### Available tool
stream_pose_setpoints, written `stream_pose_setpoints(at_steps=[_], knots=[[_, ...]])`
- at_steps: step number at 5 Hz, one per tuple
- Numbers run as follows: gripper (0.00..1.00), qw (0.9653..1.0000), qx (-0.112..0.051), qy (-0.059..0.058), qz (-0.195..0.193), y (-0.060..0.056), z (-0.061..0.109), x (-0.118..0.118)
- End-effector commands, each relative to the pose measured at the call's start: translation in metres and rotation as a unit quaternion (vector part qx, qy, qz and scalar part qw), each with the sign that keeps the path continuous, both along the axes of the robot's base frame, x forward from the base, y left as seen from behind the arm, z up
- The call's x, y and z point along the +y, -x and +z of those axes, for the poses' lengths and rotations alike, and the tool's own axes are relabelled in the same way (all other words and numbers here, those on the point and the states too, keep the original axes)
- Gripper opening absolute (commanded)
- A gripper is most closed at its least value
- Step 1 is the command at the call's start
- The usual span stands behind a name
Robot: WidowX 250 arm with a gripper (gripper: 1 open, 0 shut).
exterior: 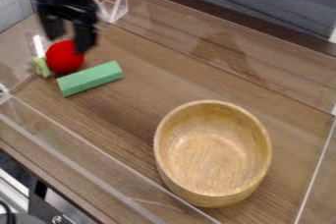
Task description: Move the red object to the right side of the table
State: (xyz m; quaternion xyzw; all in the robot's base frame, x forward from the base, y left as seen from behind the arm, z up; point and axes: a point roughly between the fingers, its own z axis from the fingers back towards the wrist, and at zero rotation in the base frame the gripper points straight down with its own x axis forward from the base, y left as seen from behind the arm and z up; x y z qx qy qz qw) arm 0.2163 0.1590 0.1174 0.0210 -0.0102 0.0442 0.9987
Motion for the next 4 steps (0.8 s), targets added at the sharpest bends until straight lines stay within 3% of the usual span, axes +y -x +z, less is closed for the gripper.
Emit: stream_pose_setpoints(at_steps=[1, 2, 4], knots=[[0.00, 0.9993, -0.027, -0.018, 0.017, -0.010, 0.016, 0.034], [1.00, 0.9991, -0.024, -0.014, 0.033, -0.018, 0.010, 0.042], [1.00, 0.9981, -0.007, -0.006, 0.060, -0.010, -0.014, 0.042]])
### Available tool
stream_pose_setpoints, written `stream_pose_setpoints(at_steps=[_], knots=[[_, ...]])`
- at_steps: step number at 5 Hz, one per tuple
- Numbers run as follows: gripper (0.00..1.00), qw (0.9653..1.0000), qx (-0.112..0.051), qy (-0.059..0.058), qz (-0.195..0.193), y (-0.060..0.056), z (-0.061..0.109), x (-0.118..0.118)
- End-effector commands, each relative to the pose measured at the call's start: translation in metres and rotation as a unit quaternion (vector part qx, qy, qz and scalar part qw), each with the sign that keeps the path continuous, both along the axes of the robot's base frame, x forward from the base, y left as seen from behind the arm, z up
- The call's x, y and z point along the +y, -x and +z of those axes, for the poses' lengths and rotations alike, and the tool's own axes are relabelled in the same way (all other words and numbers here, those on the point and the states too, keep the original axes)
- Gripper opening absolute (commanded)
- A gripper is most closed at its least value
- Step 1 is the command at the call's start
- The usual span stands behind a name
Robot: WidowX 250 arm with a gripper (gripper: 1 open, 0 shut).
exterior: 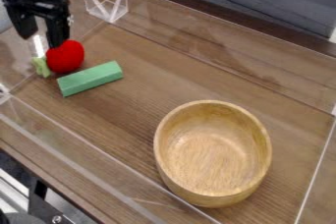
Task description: Move the red object to the right side of the table
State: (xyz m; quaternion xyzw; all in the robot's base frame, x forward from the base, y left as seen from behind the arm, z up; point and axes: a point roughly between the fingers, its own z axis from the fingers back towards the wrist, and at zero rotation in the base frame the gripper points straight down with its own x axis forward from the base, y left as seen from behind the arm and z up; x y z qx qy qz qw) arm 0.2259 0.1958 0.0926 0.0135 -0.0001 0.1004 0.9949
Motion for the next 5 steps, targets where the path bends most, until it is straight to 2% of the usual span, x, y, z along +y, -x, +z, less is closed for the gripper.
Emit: stream_pose_setpoints(at_steps=[1, 2, 4, 5], knots=[[1.00, 0.9998, -0.011, -0.014, 0.001, -0.005, 0.005, 0.001], [1.00, 0.9998, -0.009, -0.015, -0.003, -0.009, 0.002, -0.002], [1.00, 0.9997, -0.010, -0.018, 0.014, -0.015, 0.007, 0.018], [1.00, 0.9996, -0.010, -0.020, 0.018, -0.021, 0.001, 0.020]])
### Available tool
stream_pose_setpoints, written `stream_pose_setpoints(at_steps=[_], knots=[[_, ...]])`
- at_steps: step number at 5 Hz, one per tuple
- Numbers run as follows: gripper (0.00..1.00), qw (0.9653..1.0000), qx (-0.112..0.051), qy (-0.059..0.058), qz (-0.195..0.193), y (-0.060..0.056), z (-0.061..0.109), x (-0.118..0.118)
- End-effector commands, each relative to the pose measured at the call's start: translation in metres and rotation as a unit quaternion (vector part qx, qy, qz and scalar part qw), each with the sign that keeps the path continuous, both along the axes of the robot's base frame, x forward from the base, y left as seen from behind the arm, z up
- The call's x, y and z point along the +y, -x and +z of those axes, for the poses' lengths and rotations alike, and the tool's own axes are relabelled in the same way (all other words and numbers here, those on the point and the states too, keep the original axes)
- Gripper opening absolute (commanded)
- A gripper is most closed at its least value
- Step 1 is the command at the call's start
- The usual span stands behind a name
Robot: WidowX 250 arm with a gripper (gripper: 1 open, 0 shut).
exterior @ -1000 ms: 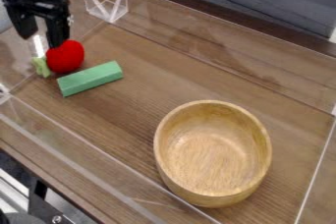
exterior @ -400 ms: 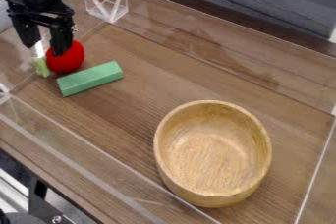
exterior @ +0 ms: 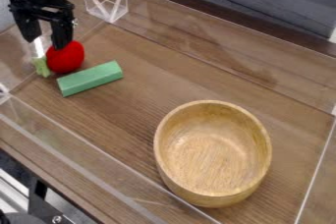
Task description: Move the red object to the right side of the table
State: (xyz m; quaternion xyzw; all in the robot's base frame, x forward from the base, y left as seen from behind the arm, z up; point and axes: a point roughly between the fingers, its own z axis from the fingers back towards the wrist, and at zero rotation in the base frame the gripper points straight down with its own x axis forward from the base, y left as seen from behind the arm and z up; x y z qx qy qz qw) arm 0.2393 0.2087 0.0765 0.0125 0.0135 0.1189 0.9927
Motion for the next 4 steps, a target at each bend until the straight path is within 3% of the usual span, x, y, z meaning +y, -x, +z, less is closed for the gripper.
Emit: stream_pose_setpoints(at_steps=[1, 4], knots=[[1.00, 0.9995, -0.023, -0.024, 0.002, -0.0128, 0.0120, 0.0070], [1.00, 0.9993, -0.030, -0.023, -0.004, -0.0203, 0.0133, 0.0058]])
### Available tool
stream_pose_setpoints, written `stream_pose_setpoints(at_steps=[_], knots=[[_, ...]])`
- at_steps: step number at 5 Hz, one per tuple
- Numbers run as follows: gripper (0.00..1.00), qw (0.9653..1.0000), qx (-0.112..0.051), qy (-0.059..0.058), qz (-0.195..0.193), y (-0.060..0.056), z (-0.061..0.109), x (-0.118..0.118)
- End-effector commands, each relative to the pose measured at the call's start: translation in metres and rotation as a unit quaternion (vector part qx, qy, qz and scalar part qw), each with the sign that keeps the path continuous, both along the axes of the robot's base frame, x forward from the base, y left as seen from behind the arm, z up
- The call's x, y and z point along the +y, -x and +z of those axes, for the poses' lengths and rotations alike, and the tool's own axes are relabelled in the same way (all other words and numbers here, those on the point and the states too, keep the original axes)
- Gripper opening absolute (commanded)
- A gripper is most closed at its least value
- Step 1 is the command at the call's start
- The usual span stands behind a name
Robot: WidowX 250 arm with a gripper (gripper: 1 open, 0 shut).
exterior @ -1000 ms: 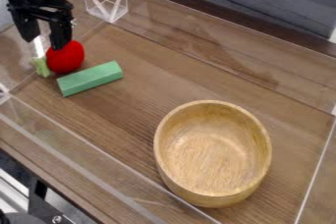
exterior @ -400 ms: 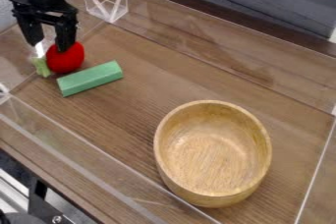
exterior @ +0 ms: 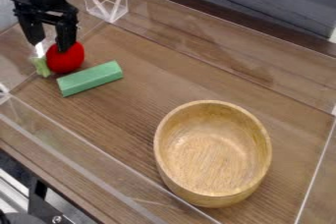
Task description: Move the red object to the right side of the table
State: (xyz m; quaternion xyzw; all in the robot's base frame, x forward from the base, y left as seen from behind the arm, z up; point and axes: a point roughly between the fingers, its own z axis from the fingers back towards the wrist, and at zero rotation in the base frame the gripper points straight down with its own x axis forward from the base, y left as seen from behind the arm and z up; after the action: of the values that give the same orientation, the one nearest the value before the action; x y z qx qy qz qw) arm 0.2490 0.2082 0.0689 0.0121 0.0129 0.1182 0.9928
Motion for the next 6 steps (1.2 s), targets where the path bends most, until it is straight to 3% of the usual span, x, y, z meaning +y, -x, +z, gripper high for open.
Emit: stream_pose_setpoints(at_steps=[1, 2, 5, 6], knots=[[1.00, 0.9991, -0.031, -0.023, -0.015, -0.017, 0.022, 0.006], [1.00, 0.9987, -0.030, -0.023, -0.033, -0.024, 0.019, 0.005], [1.00, 0.9991, -0.009, -0.025, 0.032, -0.044, 0.019, 0.007], [1.00, 0.9983, 0.001, -0.025, 0.053, -0.047, 0.002, 0.007]])
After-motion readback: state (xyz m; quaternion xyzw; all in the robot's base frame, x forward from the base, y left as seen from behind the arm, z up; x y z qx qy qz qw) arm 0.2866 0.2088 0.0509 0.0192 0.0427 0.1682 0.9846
